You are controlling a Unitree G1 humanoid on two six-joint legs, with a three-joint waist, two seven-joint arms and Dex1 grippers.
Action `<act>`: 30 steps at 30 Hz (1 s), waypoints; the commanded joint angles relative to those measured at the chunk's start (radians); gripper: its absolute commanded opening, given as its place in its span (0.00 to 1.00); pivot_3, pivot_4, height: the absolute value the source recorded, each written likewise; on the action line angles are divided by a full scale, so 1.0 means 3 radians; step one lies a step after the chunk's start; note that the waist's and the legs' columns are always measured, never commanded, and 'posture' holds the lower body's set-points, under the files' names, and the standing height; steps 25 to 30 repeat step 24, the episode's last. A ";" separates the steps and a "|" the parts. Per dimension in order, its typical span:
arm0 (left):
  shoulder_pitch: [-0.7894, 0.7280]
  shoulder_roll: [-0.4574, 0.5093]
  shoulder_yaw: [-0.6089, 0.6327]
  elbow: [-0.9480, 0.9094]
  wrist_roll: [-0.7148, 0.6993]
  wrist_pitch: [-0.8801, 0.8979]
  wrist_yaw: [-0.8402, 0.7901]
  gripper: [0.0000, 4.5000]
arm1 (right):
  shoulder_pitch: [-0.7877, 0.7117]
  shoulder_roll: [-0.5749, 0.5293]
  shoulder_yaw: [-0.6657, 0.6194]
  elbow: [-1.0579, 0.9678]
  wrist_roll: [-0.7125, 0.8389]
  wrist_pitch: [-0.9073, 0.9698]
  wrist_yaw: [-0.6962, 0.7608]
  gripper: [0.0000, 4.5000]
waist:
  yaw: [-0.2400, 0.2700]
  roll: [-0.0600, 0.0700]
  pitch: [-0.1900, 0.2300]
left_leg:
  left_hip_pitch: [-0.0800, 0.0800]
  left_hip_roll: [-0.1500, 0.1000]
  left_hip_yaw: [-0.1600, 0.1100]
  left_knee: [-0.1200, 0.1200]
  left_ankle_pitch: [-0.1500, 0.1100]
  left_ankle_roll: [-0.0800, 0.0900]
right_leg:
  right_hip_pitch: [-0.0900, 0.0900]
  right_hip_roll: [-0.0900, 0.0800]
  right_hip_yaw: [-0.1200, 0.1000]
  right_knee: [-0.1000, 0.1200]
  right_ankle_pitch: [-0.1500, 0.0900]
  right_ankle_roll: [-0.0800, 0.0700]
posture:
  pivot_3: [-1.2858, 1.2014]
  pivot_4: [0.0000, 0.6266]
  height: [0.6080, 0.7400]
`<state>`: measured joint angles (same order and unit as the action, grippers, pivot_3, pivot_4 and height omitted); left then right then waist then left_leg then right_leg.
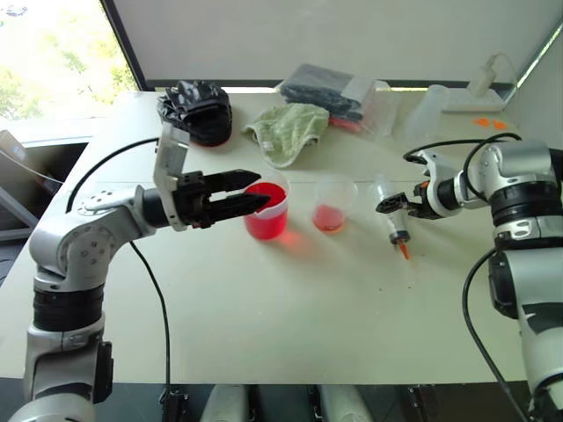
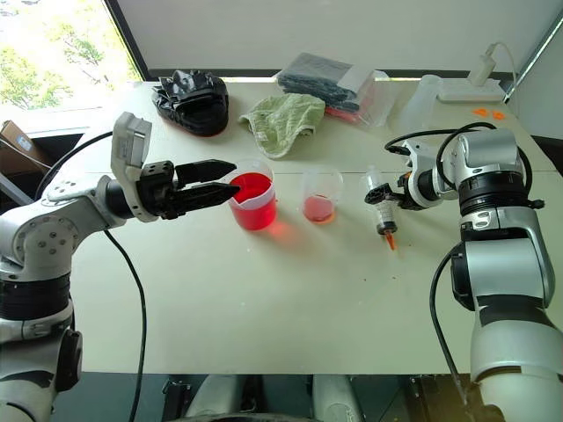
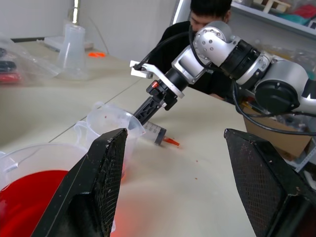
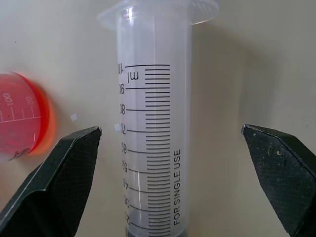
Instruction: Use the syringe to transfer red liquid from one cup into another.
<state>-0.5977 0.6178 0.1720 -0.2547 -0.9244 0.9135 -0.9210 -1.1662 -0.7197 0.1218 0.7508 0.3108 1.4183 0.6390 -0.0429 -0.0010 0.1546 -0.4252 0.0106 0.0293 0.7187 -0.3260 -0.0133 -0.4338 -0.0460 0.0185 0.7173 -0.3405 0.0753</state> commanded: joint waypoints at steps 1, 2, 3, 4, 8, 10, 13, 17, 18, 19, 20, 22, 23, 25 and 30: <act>-0.0070 0.0046 0.0011 -0.0018 -0.0036 -0.0038 -0.0044 0.73 | 0.0083 -0.0121 -0.0008 -0.0335 0.0006 -0.0008 0.0097 0.99 | 0.0005 0.0000 0.0000 | 0.0000 0.0000 0.0000 0.0000 0.0000 0.0000 | 0.0000 0.0000 0.0000 0.0000 0.0000 0.0000 | 0.52 0.24 0.78; -0.0072 0.0053 0.0007 -0.0013 -0.0038 -0.0040 -0.0052 0.73 | 0.0116 -0.0137 -0.0021 -0.0404 0.0011 -0.0011 0.0110 0.99 | 0.0006 0.0000 0.0000 | 0.0000 0.0000 0.0000 0.0000 0.0000 0.0000 | 0.0000 0.0000 0.0000 0.0000 0.0000 0.0000 | 0.52 0.24 0.78; -0.0085 0.0067 -0.0001 0.0001 -0.0040 -0.0032 -0.0073 0.73 | 0.0171 -0.0202 0.0002 -0.0541 0.0011 -0.0044 0.0156 0.99 | 0.0006 0.0000 0.0000 | 0.0000 0.0000 0.0000 0.0000 0.0000 0.0000 | 0.0000 0.0000 0.0000 0.0000 0.0000 0.0000 | 0.52 0.24 0.78; -0.0088 0.0081 -0.0005 0.0007 -0.0043 -0.0027 -0.0090 0.73 | 0.0214 -0.0246 0.0016 -0.0646 0.0010 -0.0057 0.0184 0.99 | 0.0013 0.0000 0.0000 | 0.0000 0.0000 0.0000 0.0000 0.0000 0.0000 | 0.0000 0.0000 0.0000 0.0000 0.0000 0.0000 | 0.52 0.24 0.78; -0.0153 0.0200 -0.0078 0.0100 0.0047 -0.0063 -0.0256 0.73 | 0.0573 -0.0780 0.0045 -0.1681 0.0140 -0.0567 0.0732 0.99 | 0.0041 0.0000 0.0000 | -0.0002 -0.0001 -0.0002 0.0001 0.0000 0.0001 | -0.0001 -0.0001 -0.0001 -0.0001 0.0000 0.0000 | 0.52 0.24 0.78; -0.0215 0.0301 -0.0147 0.0194 0.0115 -0.0062 -0.0354 0.73 | 0.0927 -0.1063 -0.0219 -0.2253 0.0275 -0.1206 0.1170 0.99 | 0.0063 0.0000 0.0000 | -0.0002 -0.0002 -0.0002 0.0000 -0.0001 0.0001 | -0.0001 -0.0001 -0.0001 -0.0003 0.0000 0.0000 | 0.52 0.24 0.78; -0.0309 0.0455 -0.0204 0.0319 0.0213 -0.0095 -0.0531 0.73 | 0.1461 -0.1456 -0.0422 -0.2718 0.0264 -0.1966 0.1641 0.99 | 0.0082 0.0000 0.0000 | 0.0002 0.0000 -0.0001 -0.0001 -0.0001 0.0002 | 0.0001 0.0003 0.0000 -0.0005 0.0000 0.0000 | 0.52 0.24 0.78; -0.0403 0.0648 -0.0269 0.0438 0.0335 -0.0171 -0.0765 0.73 | 0.1802 -0.1797 -0.0701 -0.2897 0.0461 -0.2378 0.2271 0.99 | 0.0086 -0.0001 0.0001 | 0.0004 0.0000 0.0000 0.0002 -0.0002 0.0003 | 0.0005 0.0001 0.0000 -0.0005 0.0000 0.0000 | 0.52 0.24 0.78; -0.0424 0.0689 -0.0278 0.0463 0.0366 -0.0195 -0.0817 0.73 | 0.1792 -0.1830 -0.0744 -0.2833 0.0442 -0.2475 0.2306 0.99 | 0.0086 -0.0001 0.0001 | 0.0004 0.0000 0.0000 0.0002 -0.0002 0.0003 | 0.0005 0.0002 0.0000 -0.0006 0.0000 0.0000 | 0.52 0.24 0.78; -0.0439 0.0715 -0.0285 0.0483 0.0393 -0.0213 -0.0853 0.73 | 0.1780 -0.1853 -0.0770 -0.2783 0.0432 -0.2537 0.2329 0.99 | 0.0086 -0.0001 0.0001 | 0.0004 0.0000 0.0000 0.0002 -0.0002 0.0003 | 0.0005 0.0001 0.0000 -0.0006 0.0000 0.0000 | 0.52 0.24 0.78; -0.0458 0.0740 -0.0290 0.0515 0.0424 -0.0228 -0.0891 0.73 | 0.1729 -0.1864 -0.0792 -0.2734 0.0458 -0.2510 0.2341 0.99 | 0.0087 -0.0001 0.0001 | 0.0005 0.0000 0.0000 0.0003 -0.0002 0.0003 | 0.0005 0.0002 0.0000 -0.0006 0.0000 0.0000 | 0.52 0.24 0.78; -0.0492 0.0788 -0.0307 0.0569 0.0466 -0.0243 -0.0957 0.73 | 0.1717 -0.1893 -0.0851 -0.2688 0.0496 -0.2546 0.2411 0.99 | 0.0090 -0.0001 0.0001 | 0.0006 0.0000 -0.0001 0.0003 -0.0002 0.0003 | 0.0005 0.0001 0.0001 -0.0006 0.0000 0.0000 | 0.52 0.24 0.78; -0.0508 0.0816 -0.0314 0.0591 0.0483 -0.0241 -0.0992 0.73 | 0.1743 -0.1909 -0.0880 -0.2678 0.0487 -0.2604 0.2441 0.99 | 0.0092 -0.0001 0.0001 | 0.0006 0.0000 -0.0001 0.0002 -0.0002 0.0003 | 0.0005 0.0001 0.0000 -0.0007 0.0000 0.0000 | 0.52 0.24 0.78; -0.0522 0.0840 -0.0320 0.0605 0.0488 -0.0230 -0.1024 0.73 | 0.1764 -0.1909 -0.0900 -0.2673 0.0483 -0.2641 0.2452 0.99 | 0.0092 -0.0001 0.0001 | 0.0006 0.0000 -0.0001 0.0002 -0.0002 0.0003 | 0.0005 0.0001 0.0000 -0.0007 0.0000 0.0000 | 0.52 0.24 0.78; -0.0522 0.0840 -0.0320 0.0605 0.0488 -0.0230 -0.1024 0.73 | 0.1764 -0.1909 -0.0900 -0.2673 0.0483 -0.2641 0.2452 0.99 | 0.0092 -0.0001 0.0001 | 0.0006 0.0000 -0.0001 0.0002 -0.0002 0.0003 | 0.0005 0.0001 0.0000 -0.0007 0.0000 0.0000 | 0.52 0.24 0.78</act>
